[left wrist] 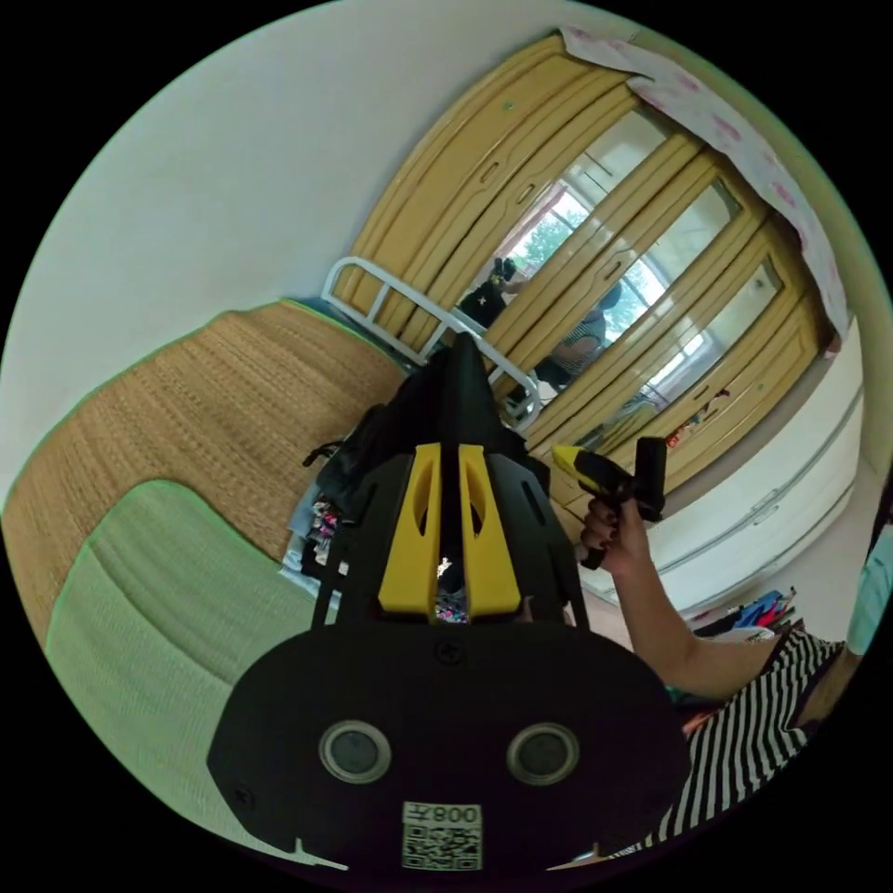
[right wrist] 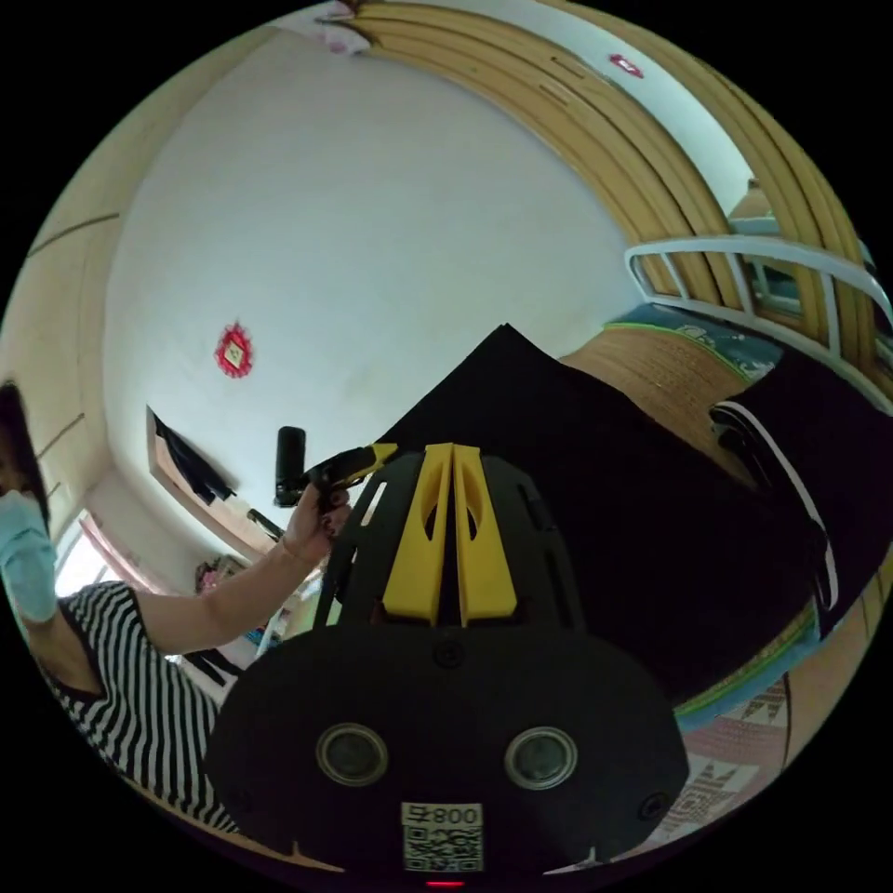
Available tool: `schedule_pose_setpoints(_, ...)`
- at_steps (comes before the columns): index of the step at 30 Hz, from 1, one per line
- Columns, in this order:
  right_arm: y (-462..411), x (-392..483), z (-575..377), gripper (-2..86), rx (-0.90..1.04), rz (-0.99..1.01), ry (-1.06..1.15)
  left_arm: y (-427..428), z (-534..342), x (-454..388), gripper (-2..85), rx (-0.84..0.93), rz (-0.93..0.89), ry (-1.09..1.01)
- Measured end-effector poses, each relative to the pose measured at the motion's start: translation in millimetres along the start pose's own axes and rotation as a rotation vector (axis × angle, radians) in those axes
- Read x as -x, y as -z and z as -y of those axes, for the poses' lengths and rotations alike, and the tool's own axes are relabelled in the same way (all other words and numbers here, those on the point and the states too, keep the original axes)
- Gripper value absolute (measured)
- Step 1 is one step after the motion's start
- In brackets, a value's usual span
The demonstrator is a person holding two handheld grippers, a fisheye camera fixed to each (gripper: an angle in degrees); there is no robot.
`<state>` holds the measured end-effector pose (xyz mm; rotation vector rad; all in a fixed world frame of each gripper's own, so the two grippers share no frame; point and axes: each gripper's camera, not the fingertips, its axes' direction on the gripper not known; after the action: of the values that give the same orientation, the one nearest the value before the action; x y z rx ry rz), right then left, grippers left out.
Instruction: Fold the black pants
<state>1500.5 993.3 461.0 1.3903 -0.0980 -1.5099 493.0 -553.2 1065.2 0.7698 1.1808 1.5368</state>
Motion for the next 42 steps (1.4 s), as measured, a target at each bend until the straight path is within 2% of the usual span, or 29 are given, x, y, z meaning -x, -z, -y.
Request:
schedule_pose_setpoints(3, -51.2, 11.3, 13.5, 0.0, 0.087, -0.146, 0.006, 0.6, -16.2, 17.9, 4.1, 0.01, -0.07, 0.081)
schedule_pose_setpoints(7, -100.0, 29.5, 11.7, 0.0, 0.152, -0.326, 0.049, 36.2, -28.7, -18.9, 4.4, -0.095, 0.072, -0.016)
schedule_pose_setpoints(11, -115.5, 48.3, 14.1, 0.1, 0.181, -0.375, 0.098, 37.1, -29.2, -66.4, 2.5, -0.085, 0.089, -0.183)
schedule_pose_setpoints(13, -120.3, 56.4, 12.4, 0.1, 0.21, -0.378, 0.097, 34.5, -30.4, -75.6, 1.5, -0.052, 0.128, -0.171)
schedule_pose_setpoints(18, -107.3, 77.2, 7.8, 0.0, 0.188, -0.364, 0.139, 71.9, -47.3, -115.5, 0.5, -0.184, 0.118, -0.263)
schedule_pose_setpoints(21, -94.1, 87.5, 14.1, 0.1, 0.094, -0.373, 0.139, 59.8, -39.8, -124.4, 0.3, -0.077, 0.149, -0.283)
schedule_pose_setpoints(23, -92.4, 88.1, 21.3, 0.1, 0.058, -0.377, 0.118, 36.4, -36.8, -116.3, 0.2, 0.079, 0.271, -0.247)
schedule_pose_setpoints(24, -97.4, 85.8, 27.1, 0.1, 0.063, -0.382, 0.104, 32.7, -37.6, -113.3, 0.2, 0.104, 0.272, -0.24)
schedule_pose_setpoints(27, -131.4, 72.4, 37.8, 0.1, 0.174, -0.427, 0.077, 40.7, -43.5, -103.5, 0.1, 0.077, 0.22, -0.207)
schedule_pose_setpoints(31, -151.4, 66.7, 41.9, 0.1, 0.207, -0.418, 0.045, 55.5, -37.6, -98.6, 0.1, 0.081, 0.175, -0.138)
schedule_pose_setpoints(36, -96.6, 89.3, 17.6, 0.1, 0.173, -0.366, 0.137, 85.1, -32.2, -125.1, 0.0, 0.085, 0.123, -0.178)
schedule_pose_setpoints(39, -37.0, 97.1, -53.2, 0.1, 0.119, -0.294, 0.186, 108.1, -32.4, -154.6, 0.1, 0.032, 0.15, -0.243)
schedule_pose_setpoints(42, -12.6, 87.0, -131.5, 0.2, 0.149, -0.367, 0.116, 116.4, -24.3, -177.7, 0.1, 0.018, 0.2, -0.296)
